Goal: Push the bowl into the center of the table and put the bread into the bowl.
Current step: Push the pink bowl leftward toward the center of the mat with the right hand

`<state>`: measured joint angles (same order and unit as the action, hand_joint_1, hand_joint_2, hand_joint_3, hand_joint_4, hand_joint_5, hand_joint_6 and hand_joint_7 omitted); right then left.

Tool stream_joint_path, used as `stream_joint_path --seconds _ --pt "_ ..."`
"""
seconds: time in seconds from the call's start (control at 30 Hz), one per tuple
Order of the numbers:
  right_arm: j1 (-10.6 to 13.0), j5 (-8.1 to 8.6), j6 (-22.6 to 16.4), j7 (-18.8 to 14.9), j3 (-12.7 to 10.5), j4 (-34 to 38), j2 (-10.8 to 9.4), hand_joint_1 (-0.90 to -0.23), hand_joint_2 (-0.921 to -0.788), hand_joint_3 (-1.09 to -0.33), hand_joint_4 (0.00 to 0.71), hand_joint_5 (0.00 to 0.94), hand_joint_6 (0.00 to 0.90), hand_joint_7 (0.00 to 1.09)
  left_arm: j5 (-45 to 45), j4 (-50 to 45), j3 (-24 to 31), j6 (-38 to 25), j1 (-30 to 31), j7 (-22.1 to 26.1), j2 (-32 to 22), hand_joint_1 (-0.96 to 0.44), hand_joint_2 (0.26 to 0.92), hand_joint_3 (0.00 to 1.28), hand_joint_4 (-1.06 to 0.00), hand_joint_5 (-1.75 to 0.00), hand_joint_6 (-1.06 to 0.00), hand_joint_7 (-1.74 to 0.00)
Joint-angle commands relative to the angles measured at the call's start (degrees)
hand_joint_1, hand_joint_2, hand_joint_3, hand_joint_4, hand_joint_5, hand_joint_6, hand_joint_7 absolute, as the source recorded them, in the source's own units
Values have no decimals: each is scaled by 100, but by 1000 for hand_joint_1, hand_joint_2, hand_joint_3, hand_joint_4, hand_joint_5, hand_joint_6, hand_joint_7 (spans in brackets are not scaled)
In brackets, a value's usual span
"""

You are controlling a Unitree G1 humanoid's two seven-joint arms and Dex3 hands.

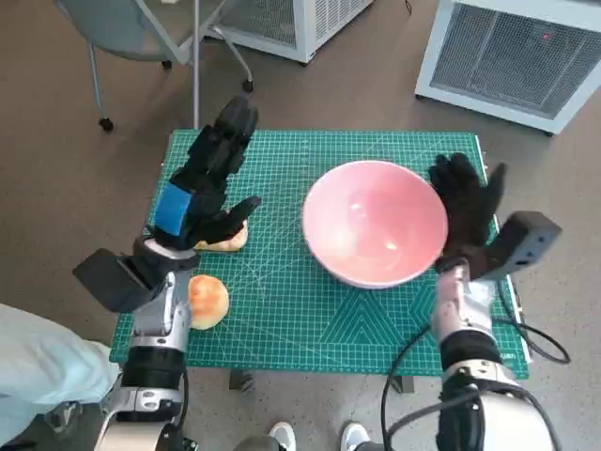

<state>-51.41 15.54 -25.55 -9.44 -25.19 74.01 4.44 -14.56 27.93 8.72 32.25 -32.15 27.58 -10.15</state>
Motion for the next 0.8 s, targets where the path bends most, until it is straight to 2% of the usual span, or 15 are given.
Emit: stream_joint_path --seconds 0.03,0.43,0.8 --pt "-48 -43 159 76 26 108 -156 -621 -921 -677 263 3 222 334 30 -223 27 -70 155 -95 -80 -670 921 326 -114 -6 -195 -14" --pt "-182 -152 354 190 154 155 -340 -589 -921 -722 281 7 247 317 75 -619 28 -186 423 -295 -138 -670 921 325 -115 -4 -200 -15" --pt "-250 -224 506 184 163 156 -343 -597 -921 -725 289 7 265 310 77 -713 35 -191 531 -383 -136 -671 921 324 -113 -2 -201 -14"
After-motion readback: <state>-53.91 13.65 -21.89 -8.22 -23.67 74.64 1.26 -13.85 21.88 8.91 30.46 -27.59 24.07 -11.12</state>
